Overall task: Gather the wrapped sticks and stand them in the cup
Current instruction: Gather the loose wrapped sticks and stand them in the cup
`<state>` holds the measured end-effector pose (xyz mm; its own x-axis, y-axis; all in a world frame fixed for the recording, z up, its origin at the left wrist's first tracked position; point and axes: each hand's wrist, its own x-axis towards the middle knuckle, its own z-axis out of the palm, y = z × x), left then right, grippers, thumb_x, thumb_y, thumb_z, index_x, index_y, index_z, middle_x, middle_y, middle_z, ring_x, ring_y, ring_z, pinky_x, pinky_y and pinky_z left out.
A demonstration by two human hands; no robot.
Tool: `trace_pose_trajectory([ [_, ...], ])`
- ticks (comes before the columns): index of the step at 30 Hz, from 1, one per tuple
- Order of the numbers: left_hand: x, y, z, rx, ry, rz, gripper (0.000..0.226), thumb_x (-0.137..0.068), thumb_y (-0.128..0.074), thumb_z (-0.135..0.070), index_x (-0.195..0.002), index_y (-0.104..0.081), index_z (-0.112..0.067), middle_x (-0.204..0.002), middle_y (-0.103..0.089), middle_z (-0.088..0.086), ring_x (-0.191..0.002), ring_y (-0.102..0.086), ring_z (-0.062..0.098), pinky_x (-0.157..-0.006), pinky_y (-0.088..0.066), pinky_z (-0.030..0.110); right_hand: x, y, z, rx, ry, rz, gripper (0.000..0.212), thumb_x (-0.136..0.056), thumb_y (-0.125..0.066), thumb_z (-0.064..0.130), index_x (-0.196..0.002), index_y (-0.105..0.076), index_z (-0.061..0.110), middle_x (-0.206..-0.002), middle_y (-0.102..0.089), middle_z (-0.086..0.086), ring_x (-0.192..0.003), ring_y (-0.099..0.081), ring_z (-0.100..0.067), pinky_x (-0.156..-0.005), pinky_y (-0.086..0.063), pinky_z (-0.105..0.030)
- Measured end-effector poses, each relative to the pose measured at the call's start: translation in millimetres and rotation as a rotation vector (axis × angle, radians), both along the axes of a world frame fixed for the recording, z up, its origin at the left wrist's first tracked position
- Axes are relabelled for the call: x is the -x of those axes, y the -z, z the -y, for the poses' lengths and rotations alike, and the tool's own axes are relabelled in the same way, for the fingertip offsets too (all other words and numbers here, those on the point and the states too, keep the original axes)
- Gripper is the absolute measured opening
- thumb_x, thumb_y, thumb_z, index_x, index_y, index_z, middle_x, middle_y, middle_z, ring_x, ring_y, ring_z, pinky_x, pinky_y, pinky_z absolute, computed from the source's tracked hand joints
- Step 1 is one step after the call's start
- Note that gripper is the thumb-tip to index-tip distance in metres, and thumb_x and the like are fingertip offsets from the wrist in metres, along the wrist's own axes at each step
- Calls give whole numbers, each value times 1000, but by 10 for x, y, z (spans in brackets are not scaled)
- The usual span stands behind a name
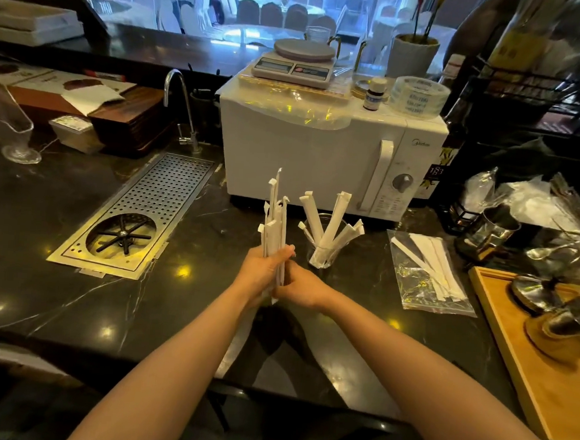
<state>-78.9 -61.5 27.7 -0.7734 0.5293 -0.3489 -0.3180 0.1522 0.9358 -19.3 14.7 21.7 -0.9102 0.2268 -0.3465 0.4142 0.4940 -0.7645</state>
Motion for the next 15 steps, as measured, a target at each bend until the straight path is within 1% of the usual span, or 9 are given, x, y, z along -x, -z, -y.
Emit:
trace_pose_trajectory([
  [2, -29, -12, -50, -12, 31, -9, 35, -87, -57, -21, -116, -55, -1, -116, -60, 22, -113, -56, 34, -98, -46, 45, -90, -76, -147, -36, -5, 34, 71, -81, -66, 18, -140, -28, 10, -138, -48, -13, -126, -49, -27, -105, -43, -37],
  [5, -91, -55, -105, -19, 127, -54, 34, -89, -53, -21, -116, -56, 0, -101, -63, 13, -111, -58, 32, -94, -47, 41, -248, -282, -359, 26, 29, -18, 75, -78, -71, 25, -140, -30, 12, -142, -45, -10, -129, -46, -25, -108, -41, -38],
  [6, -115, -56, -135, -23, 162, -72, 34, -89, -53, -21, -117, -56, -1, -101, -64, 12, -111, -58, 32, -96, -48, 42, -295, -357, -412, 54, 40, -57, 77, -78, -71, 25, -141, -29, 13, -143, -43, -10, -130, -46, -25, -107, -41, -35],
  [8, -183, -73, -220, -23, 243, -120, 35, -89, -53, -20, -120, -56, -4, -112, -63, 14, -113, -57, 31, -97, -49, 42, -364, -487, -476, 124, 60, -140, 74, -80, -70, 22, -141, -29, 15, -141, -45, -10, -128, -47, -24, -98, -42, -28],
  [10, -269, -87, -339, -35, 290, -172, 34, -90, -52, -13, -121, -54, 0, -110, -61, 15, -108, -58, 28, -81, -55, 26, -401, -537, -499, 177, 111, -226, 66, -80, -69, 17, -138, -36, 14, -128, -53, -9, -121, -53, -24, -87, -48, -25],
  [11, -331, -109, -404, -36, 305, -190, 34, -90, -50, -8, -121, -52, 3, -108, -59, 15, -104, -58, 26, -71, -55, 17, -431, -545, -512, 183, 151, -269, 61, -80, -69, 16, -134, -41, 12, -118, -57, -6, -115, -57, -23, -81, -51, -22],
  [12, -381, -122, -475, -39, 316, -207, 34, -90, -49, -5, -122, -50, 5, -107, -57, 15, -102, -56, 24, -66, -54, 11, -461, -540, -539, 182, 198, -307, 55, -79, -69, 15, -129, -46, 10, -109, -59, -2, -107, -60, -20, -75, -52, -18],
  [13, -419, -143, -536, -37, 333, -230, 35, -90, -48, -2, -124, -47, 6, -107, -55, 15, -102, -54, 23, -66, -53, 10, -479, -525, -559, 176, 241, -342, 50, -79, -70, 14, -124, -51, 8, -101, -60, 1, -98, -62, -16, -71, -51, -15],
  [15, -617, -121, -810, -32, 368, -257, 41, -89, -48, 2, -129, -42, 5, -115, -54, 18, -111, -52, 25, -81, -50, 18, -639, -434, -777, 187, 333, -388, 42, -78, -70, 11, -117, -57, 6, -94, -61, 2, -91, -61, -13, -69, -50, -13],
])
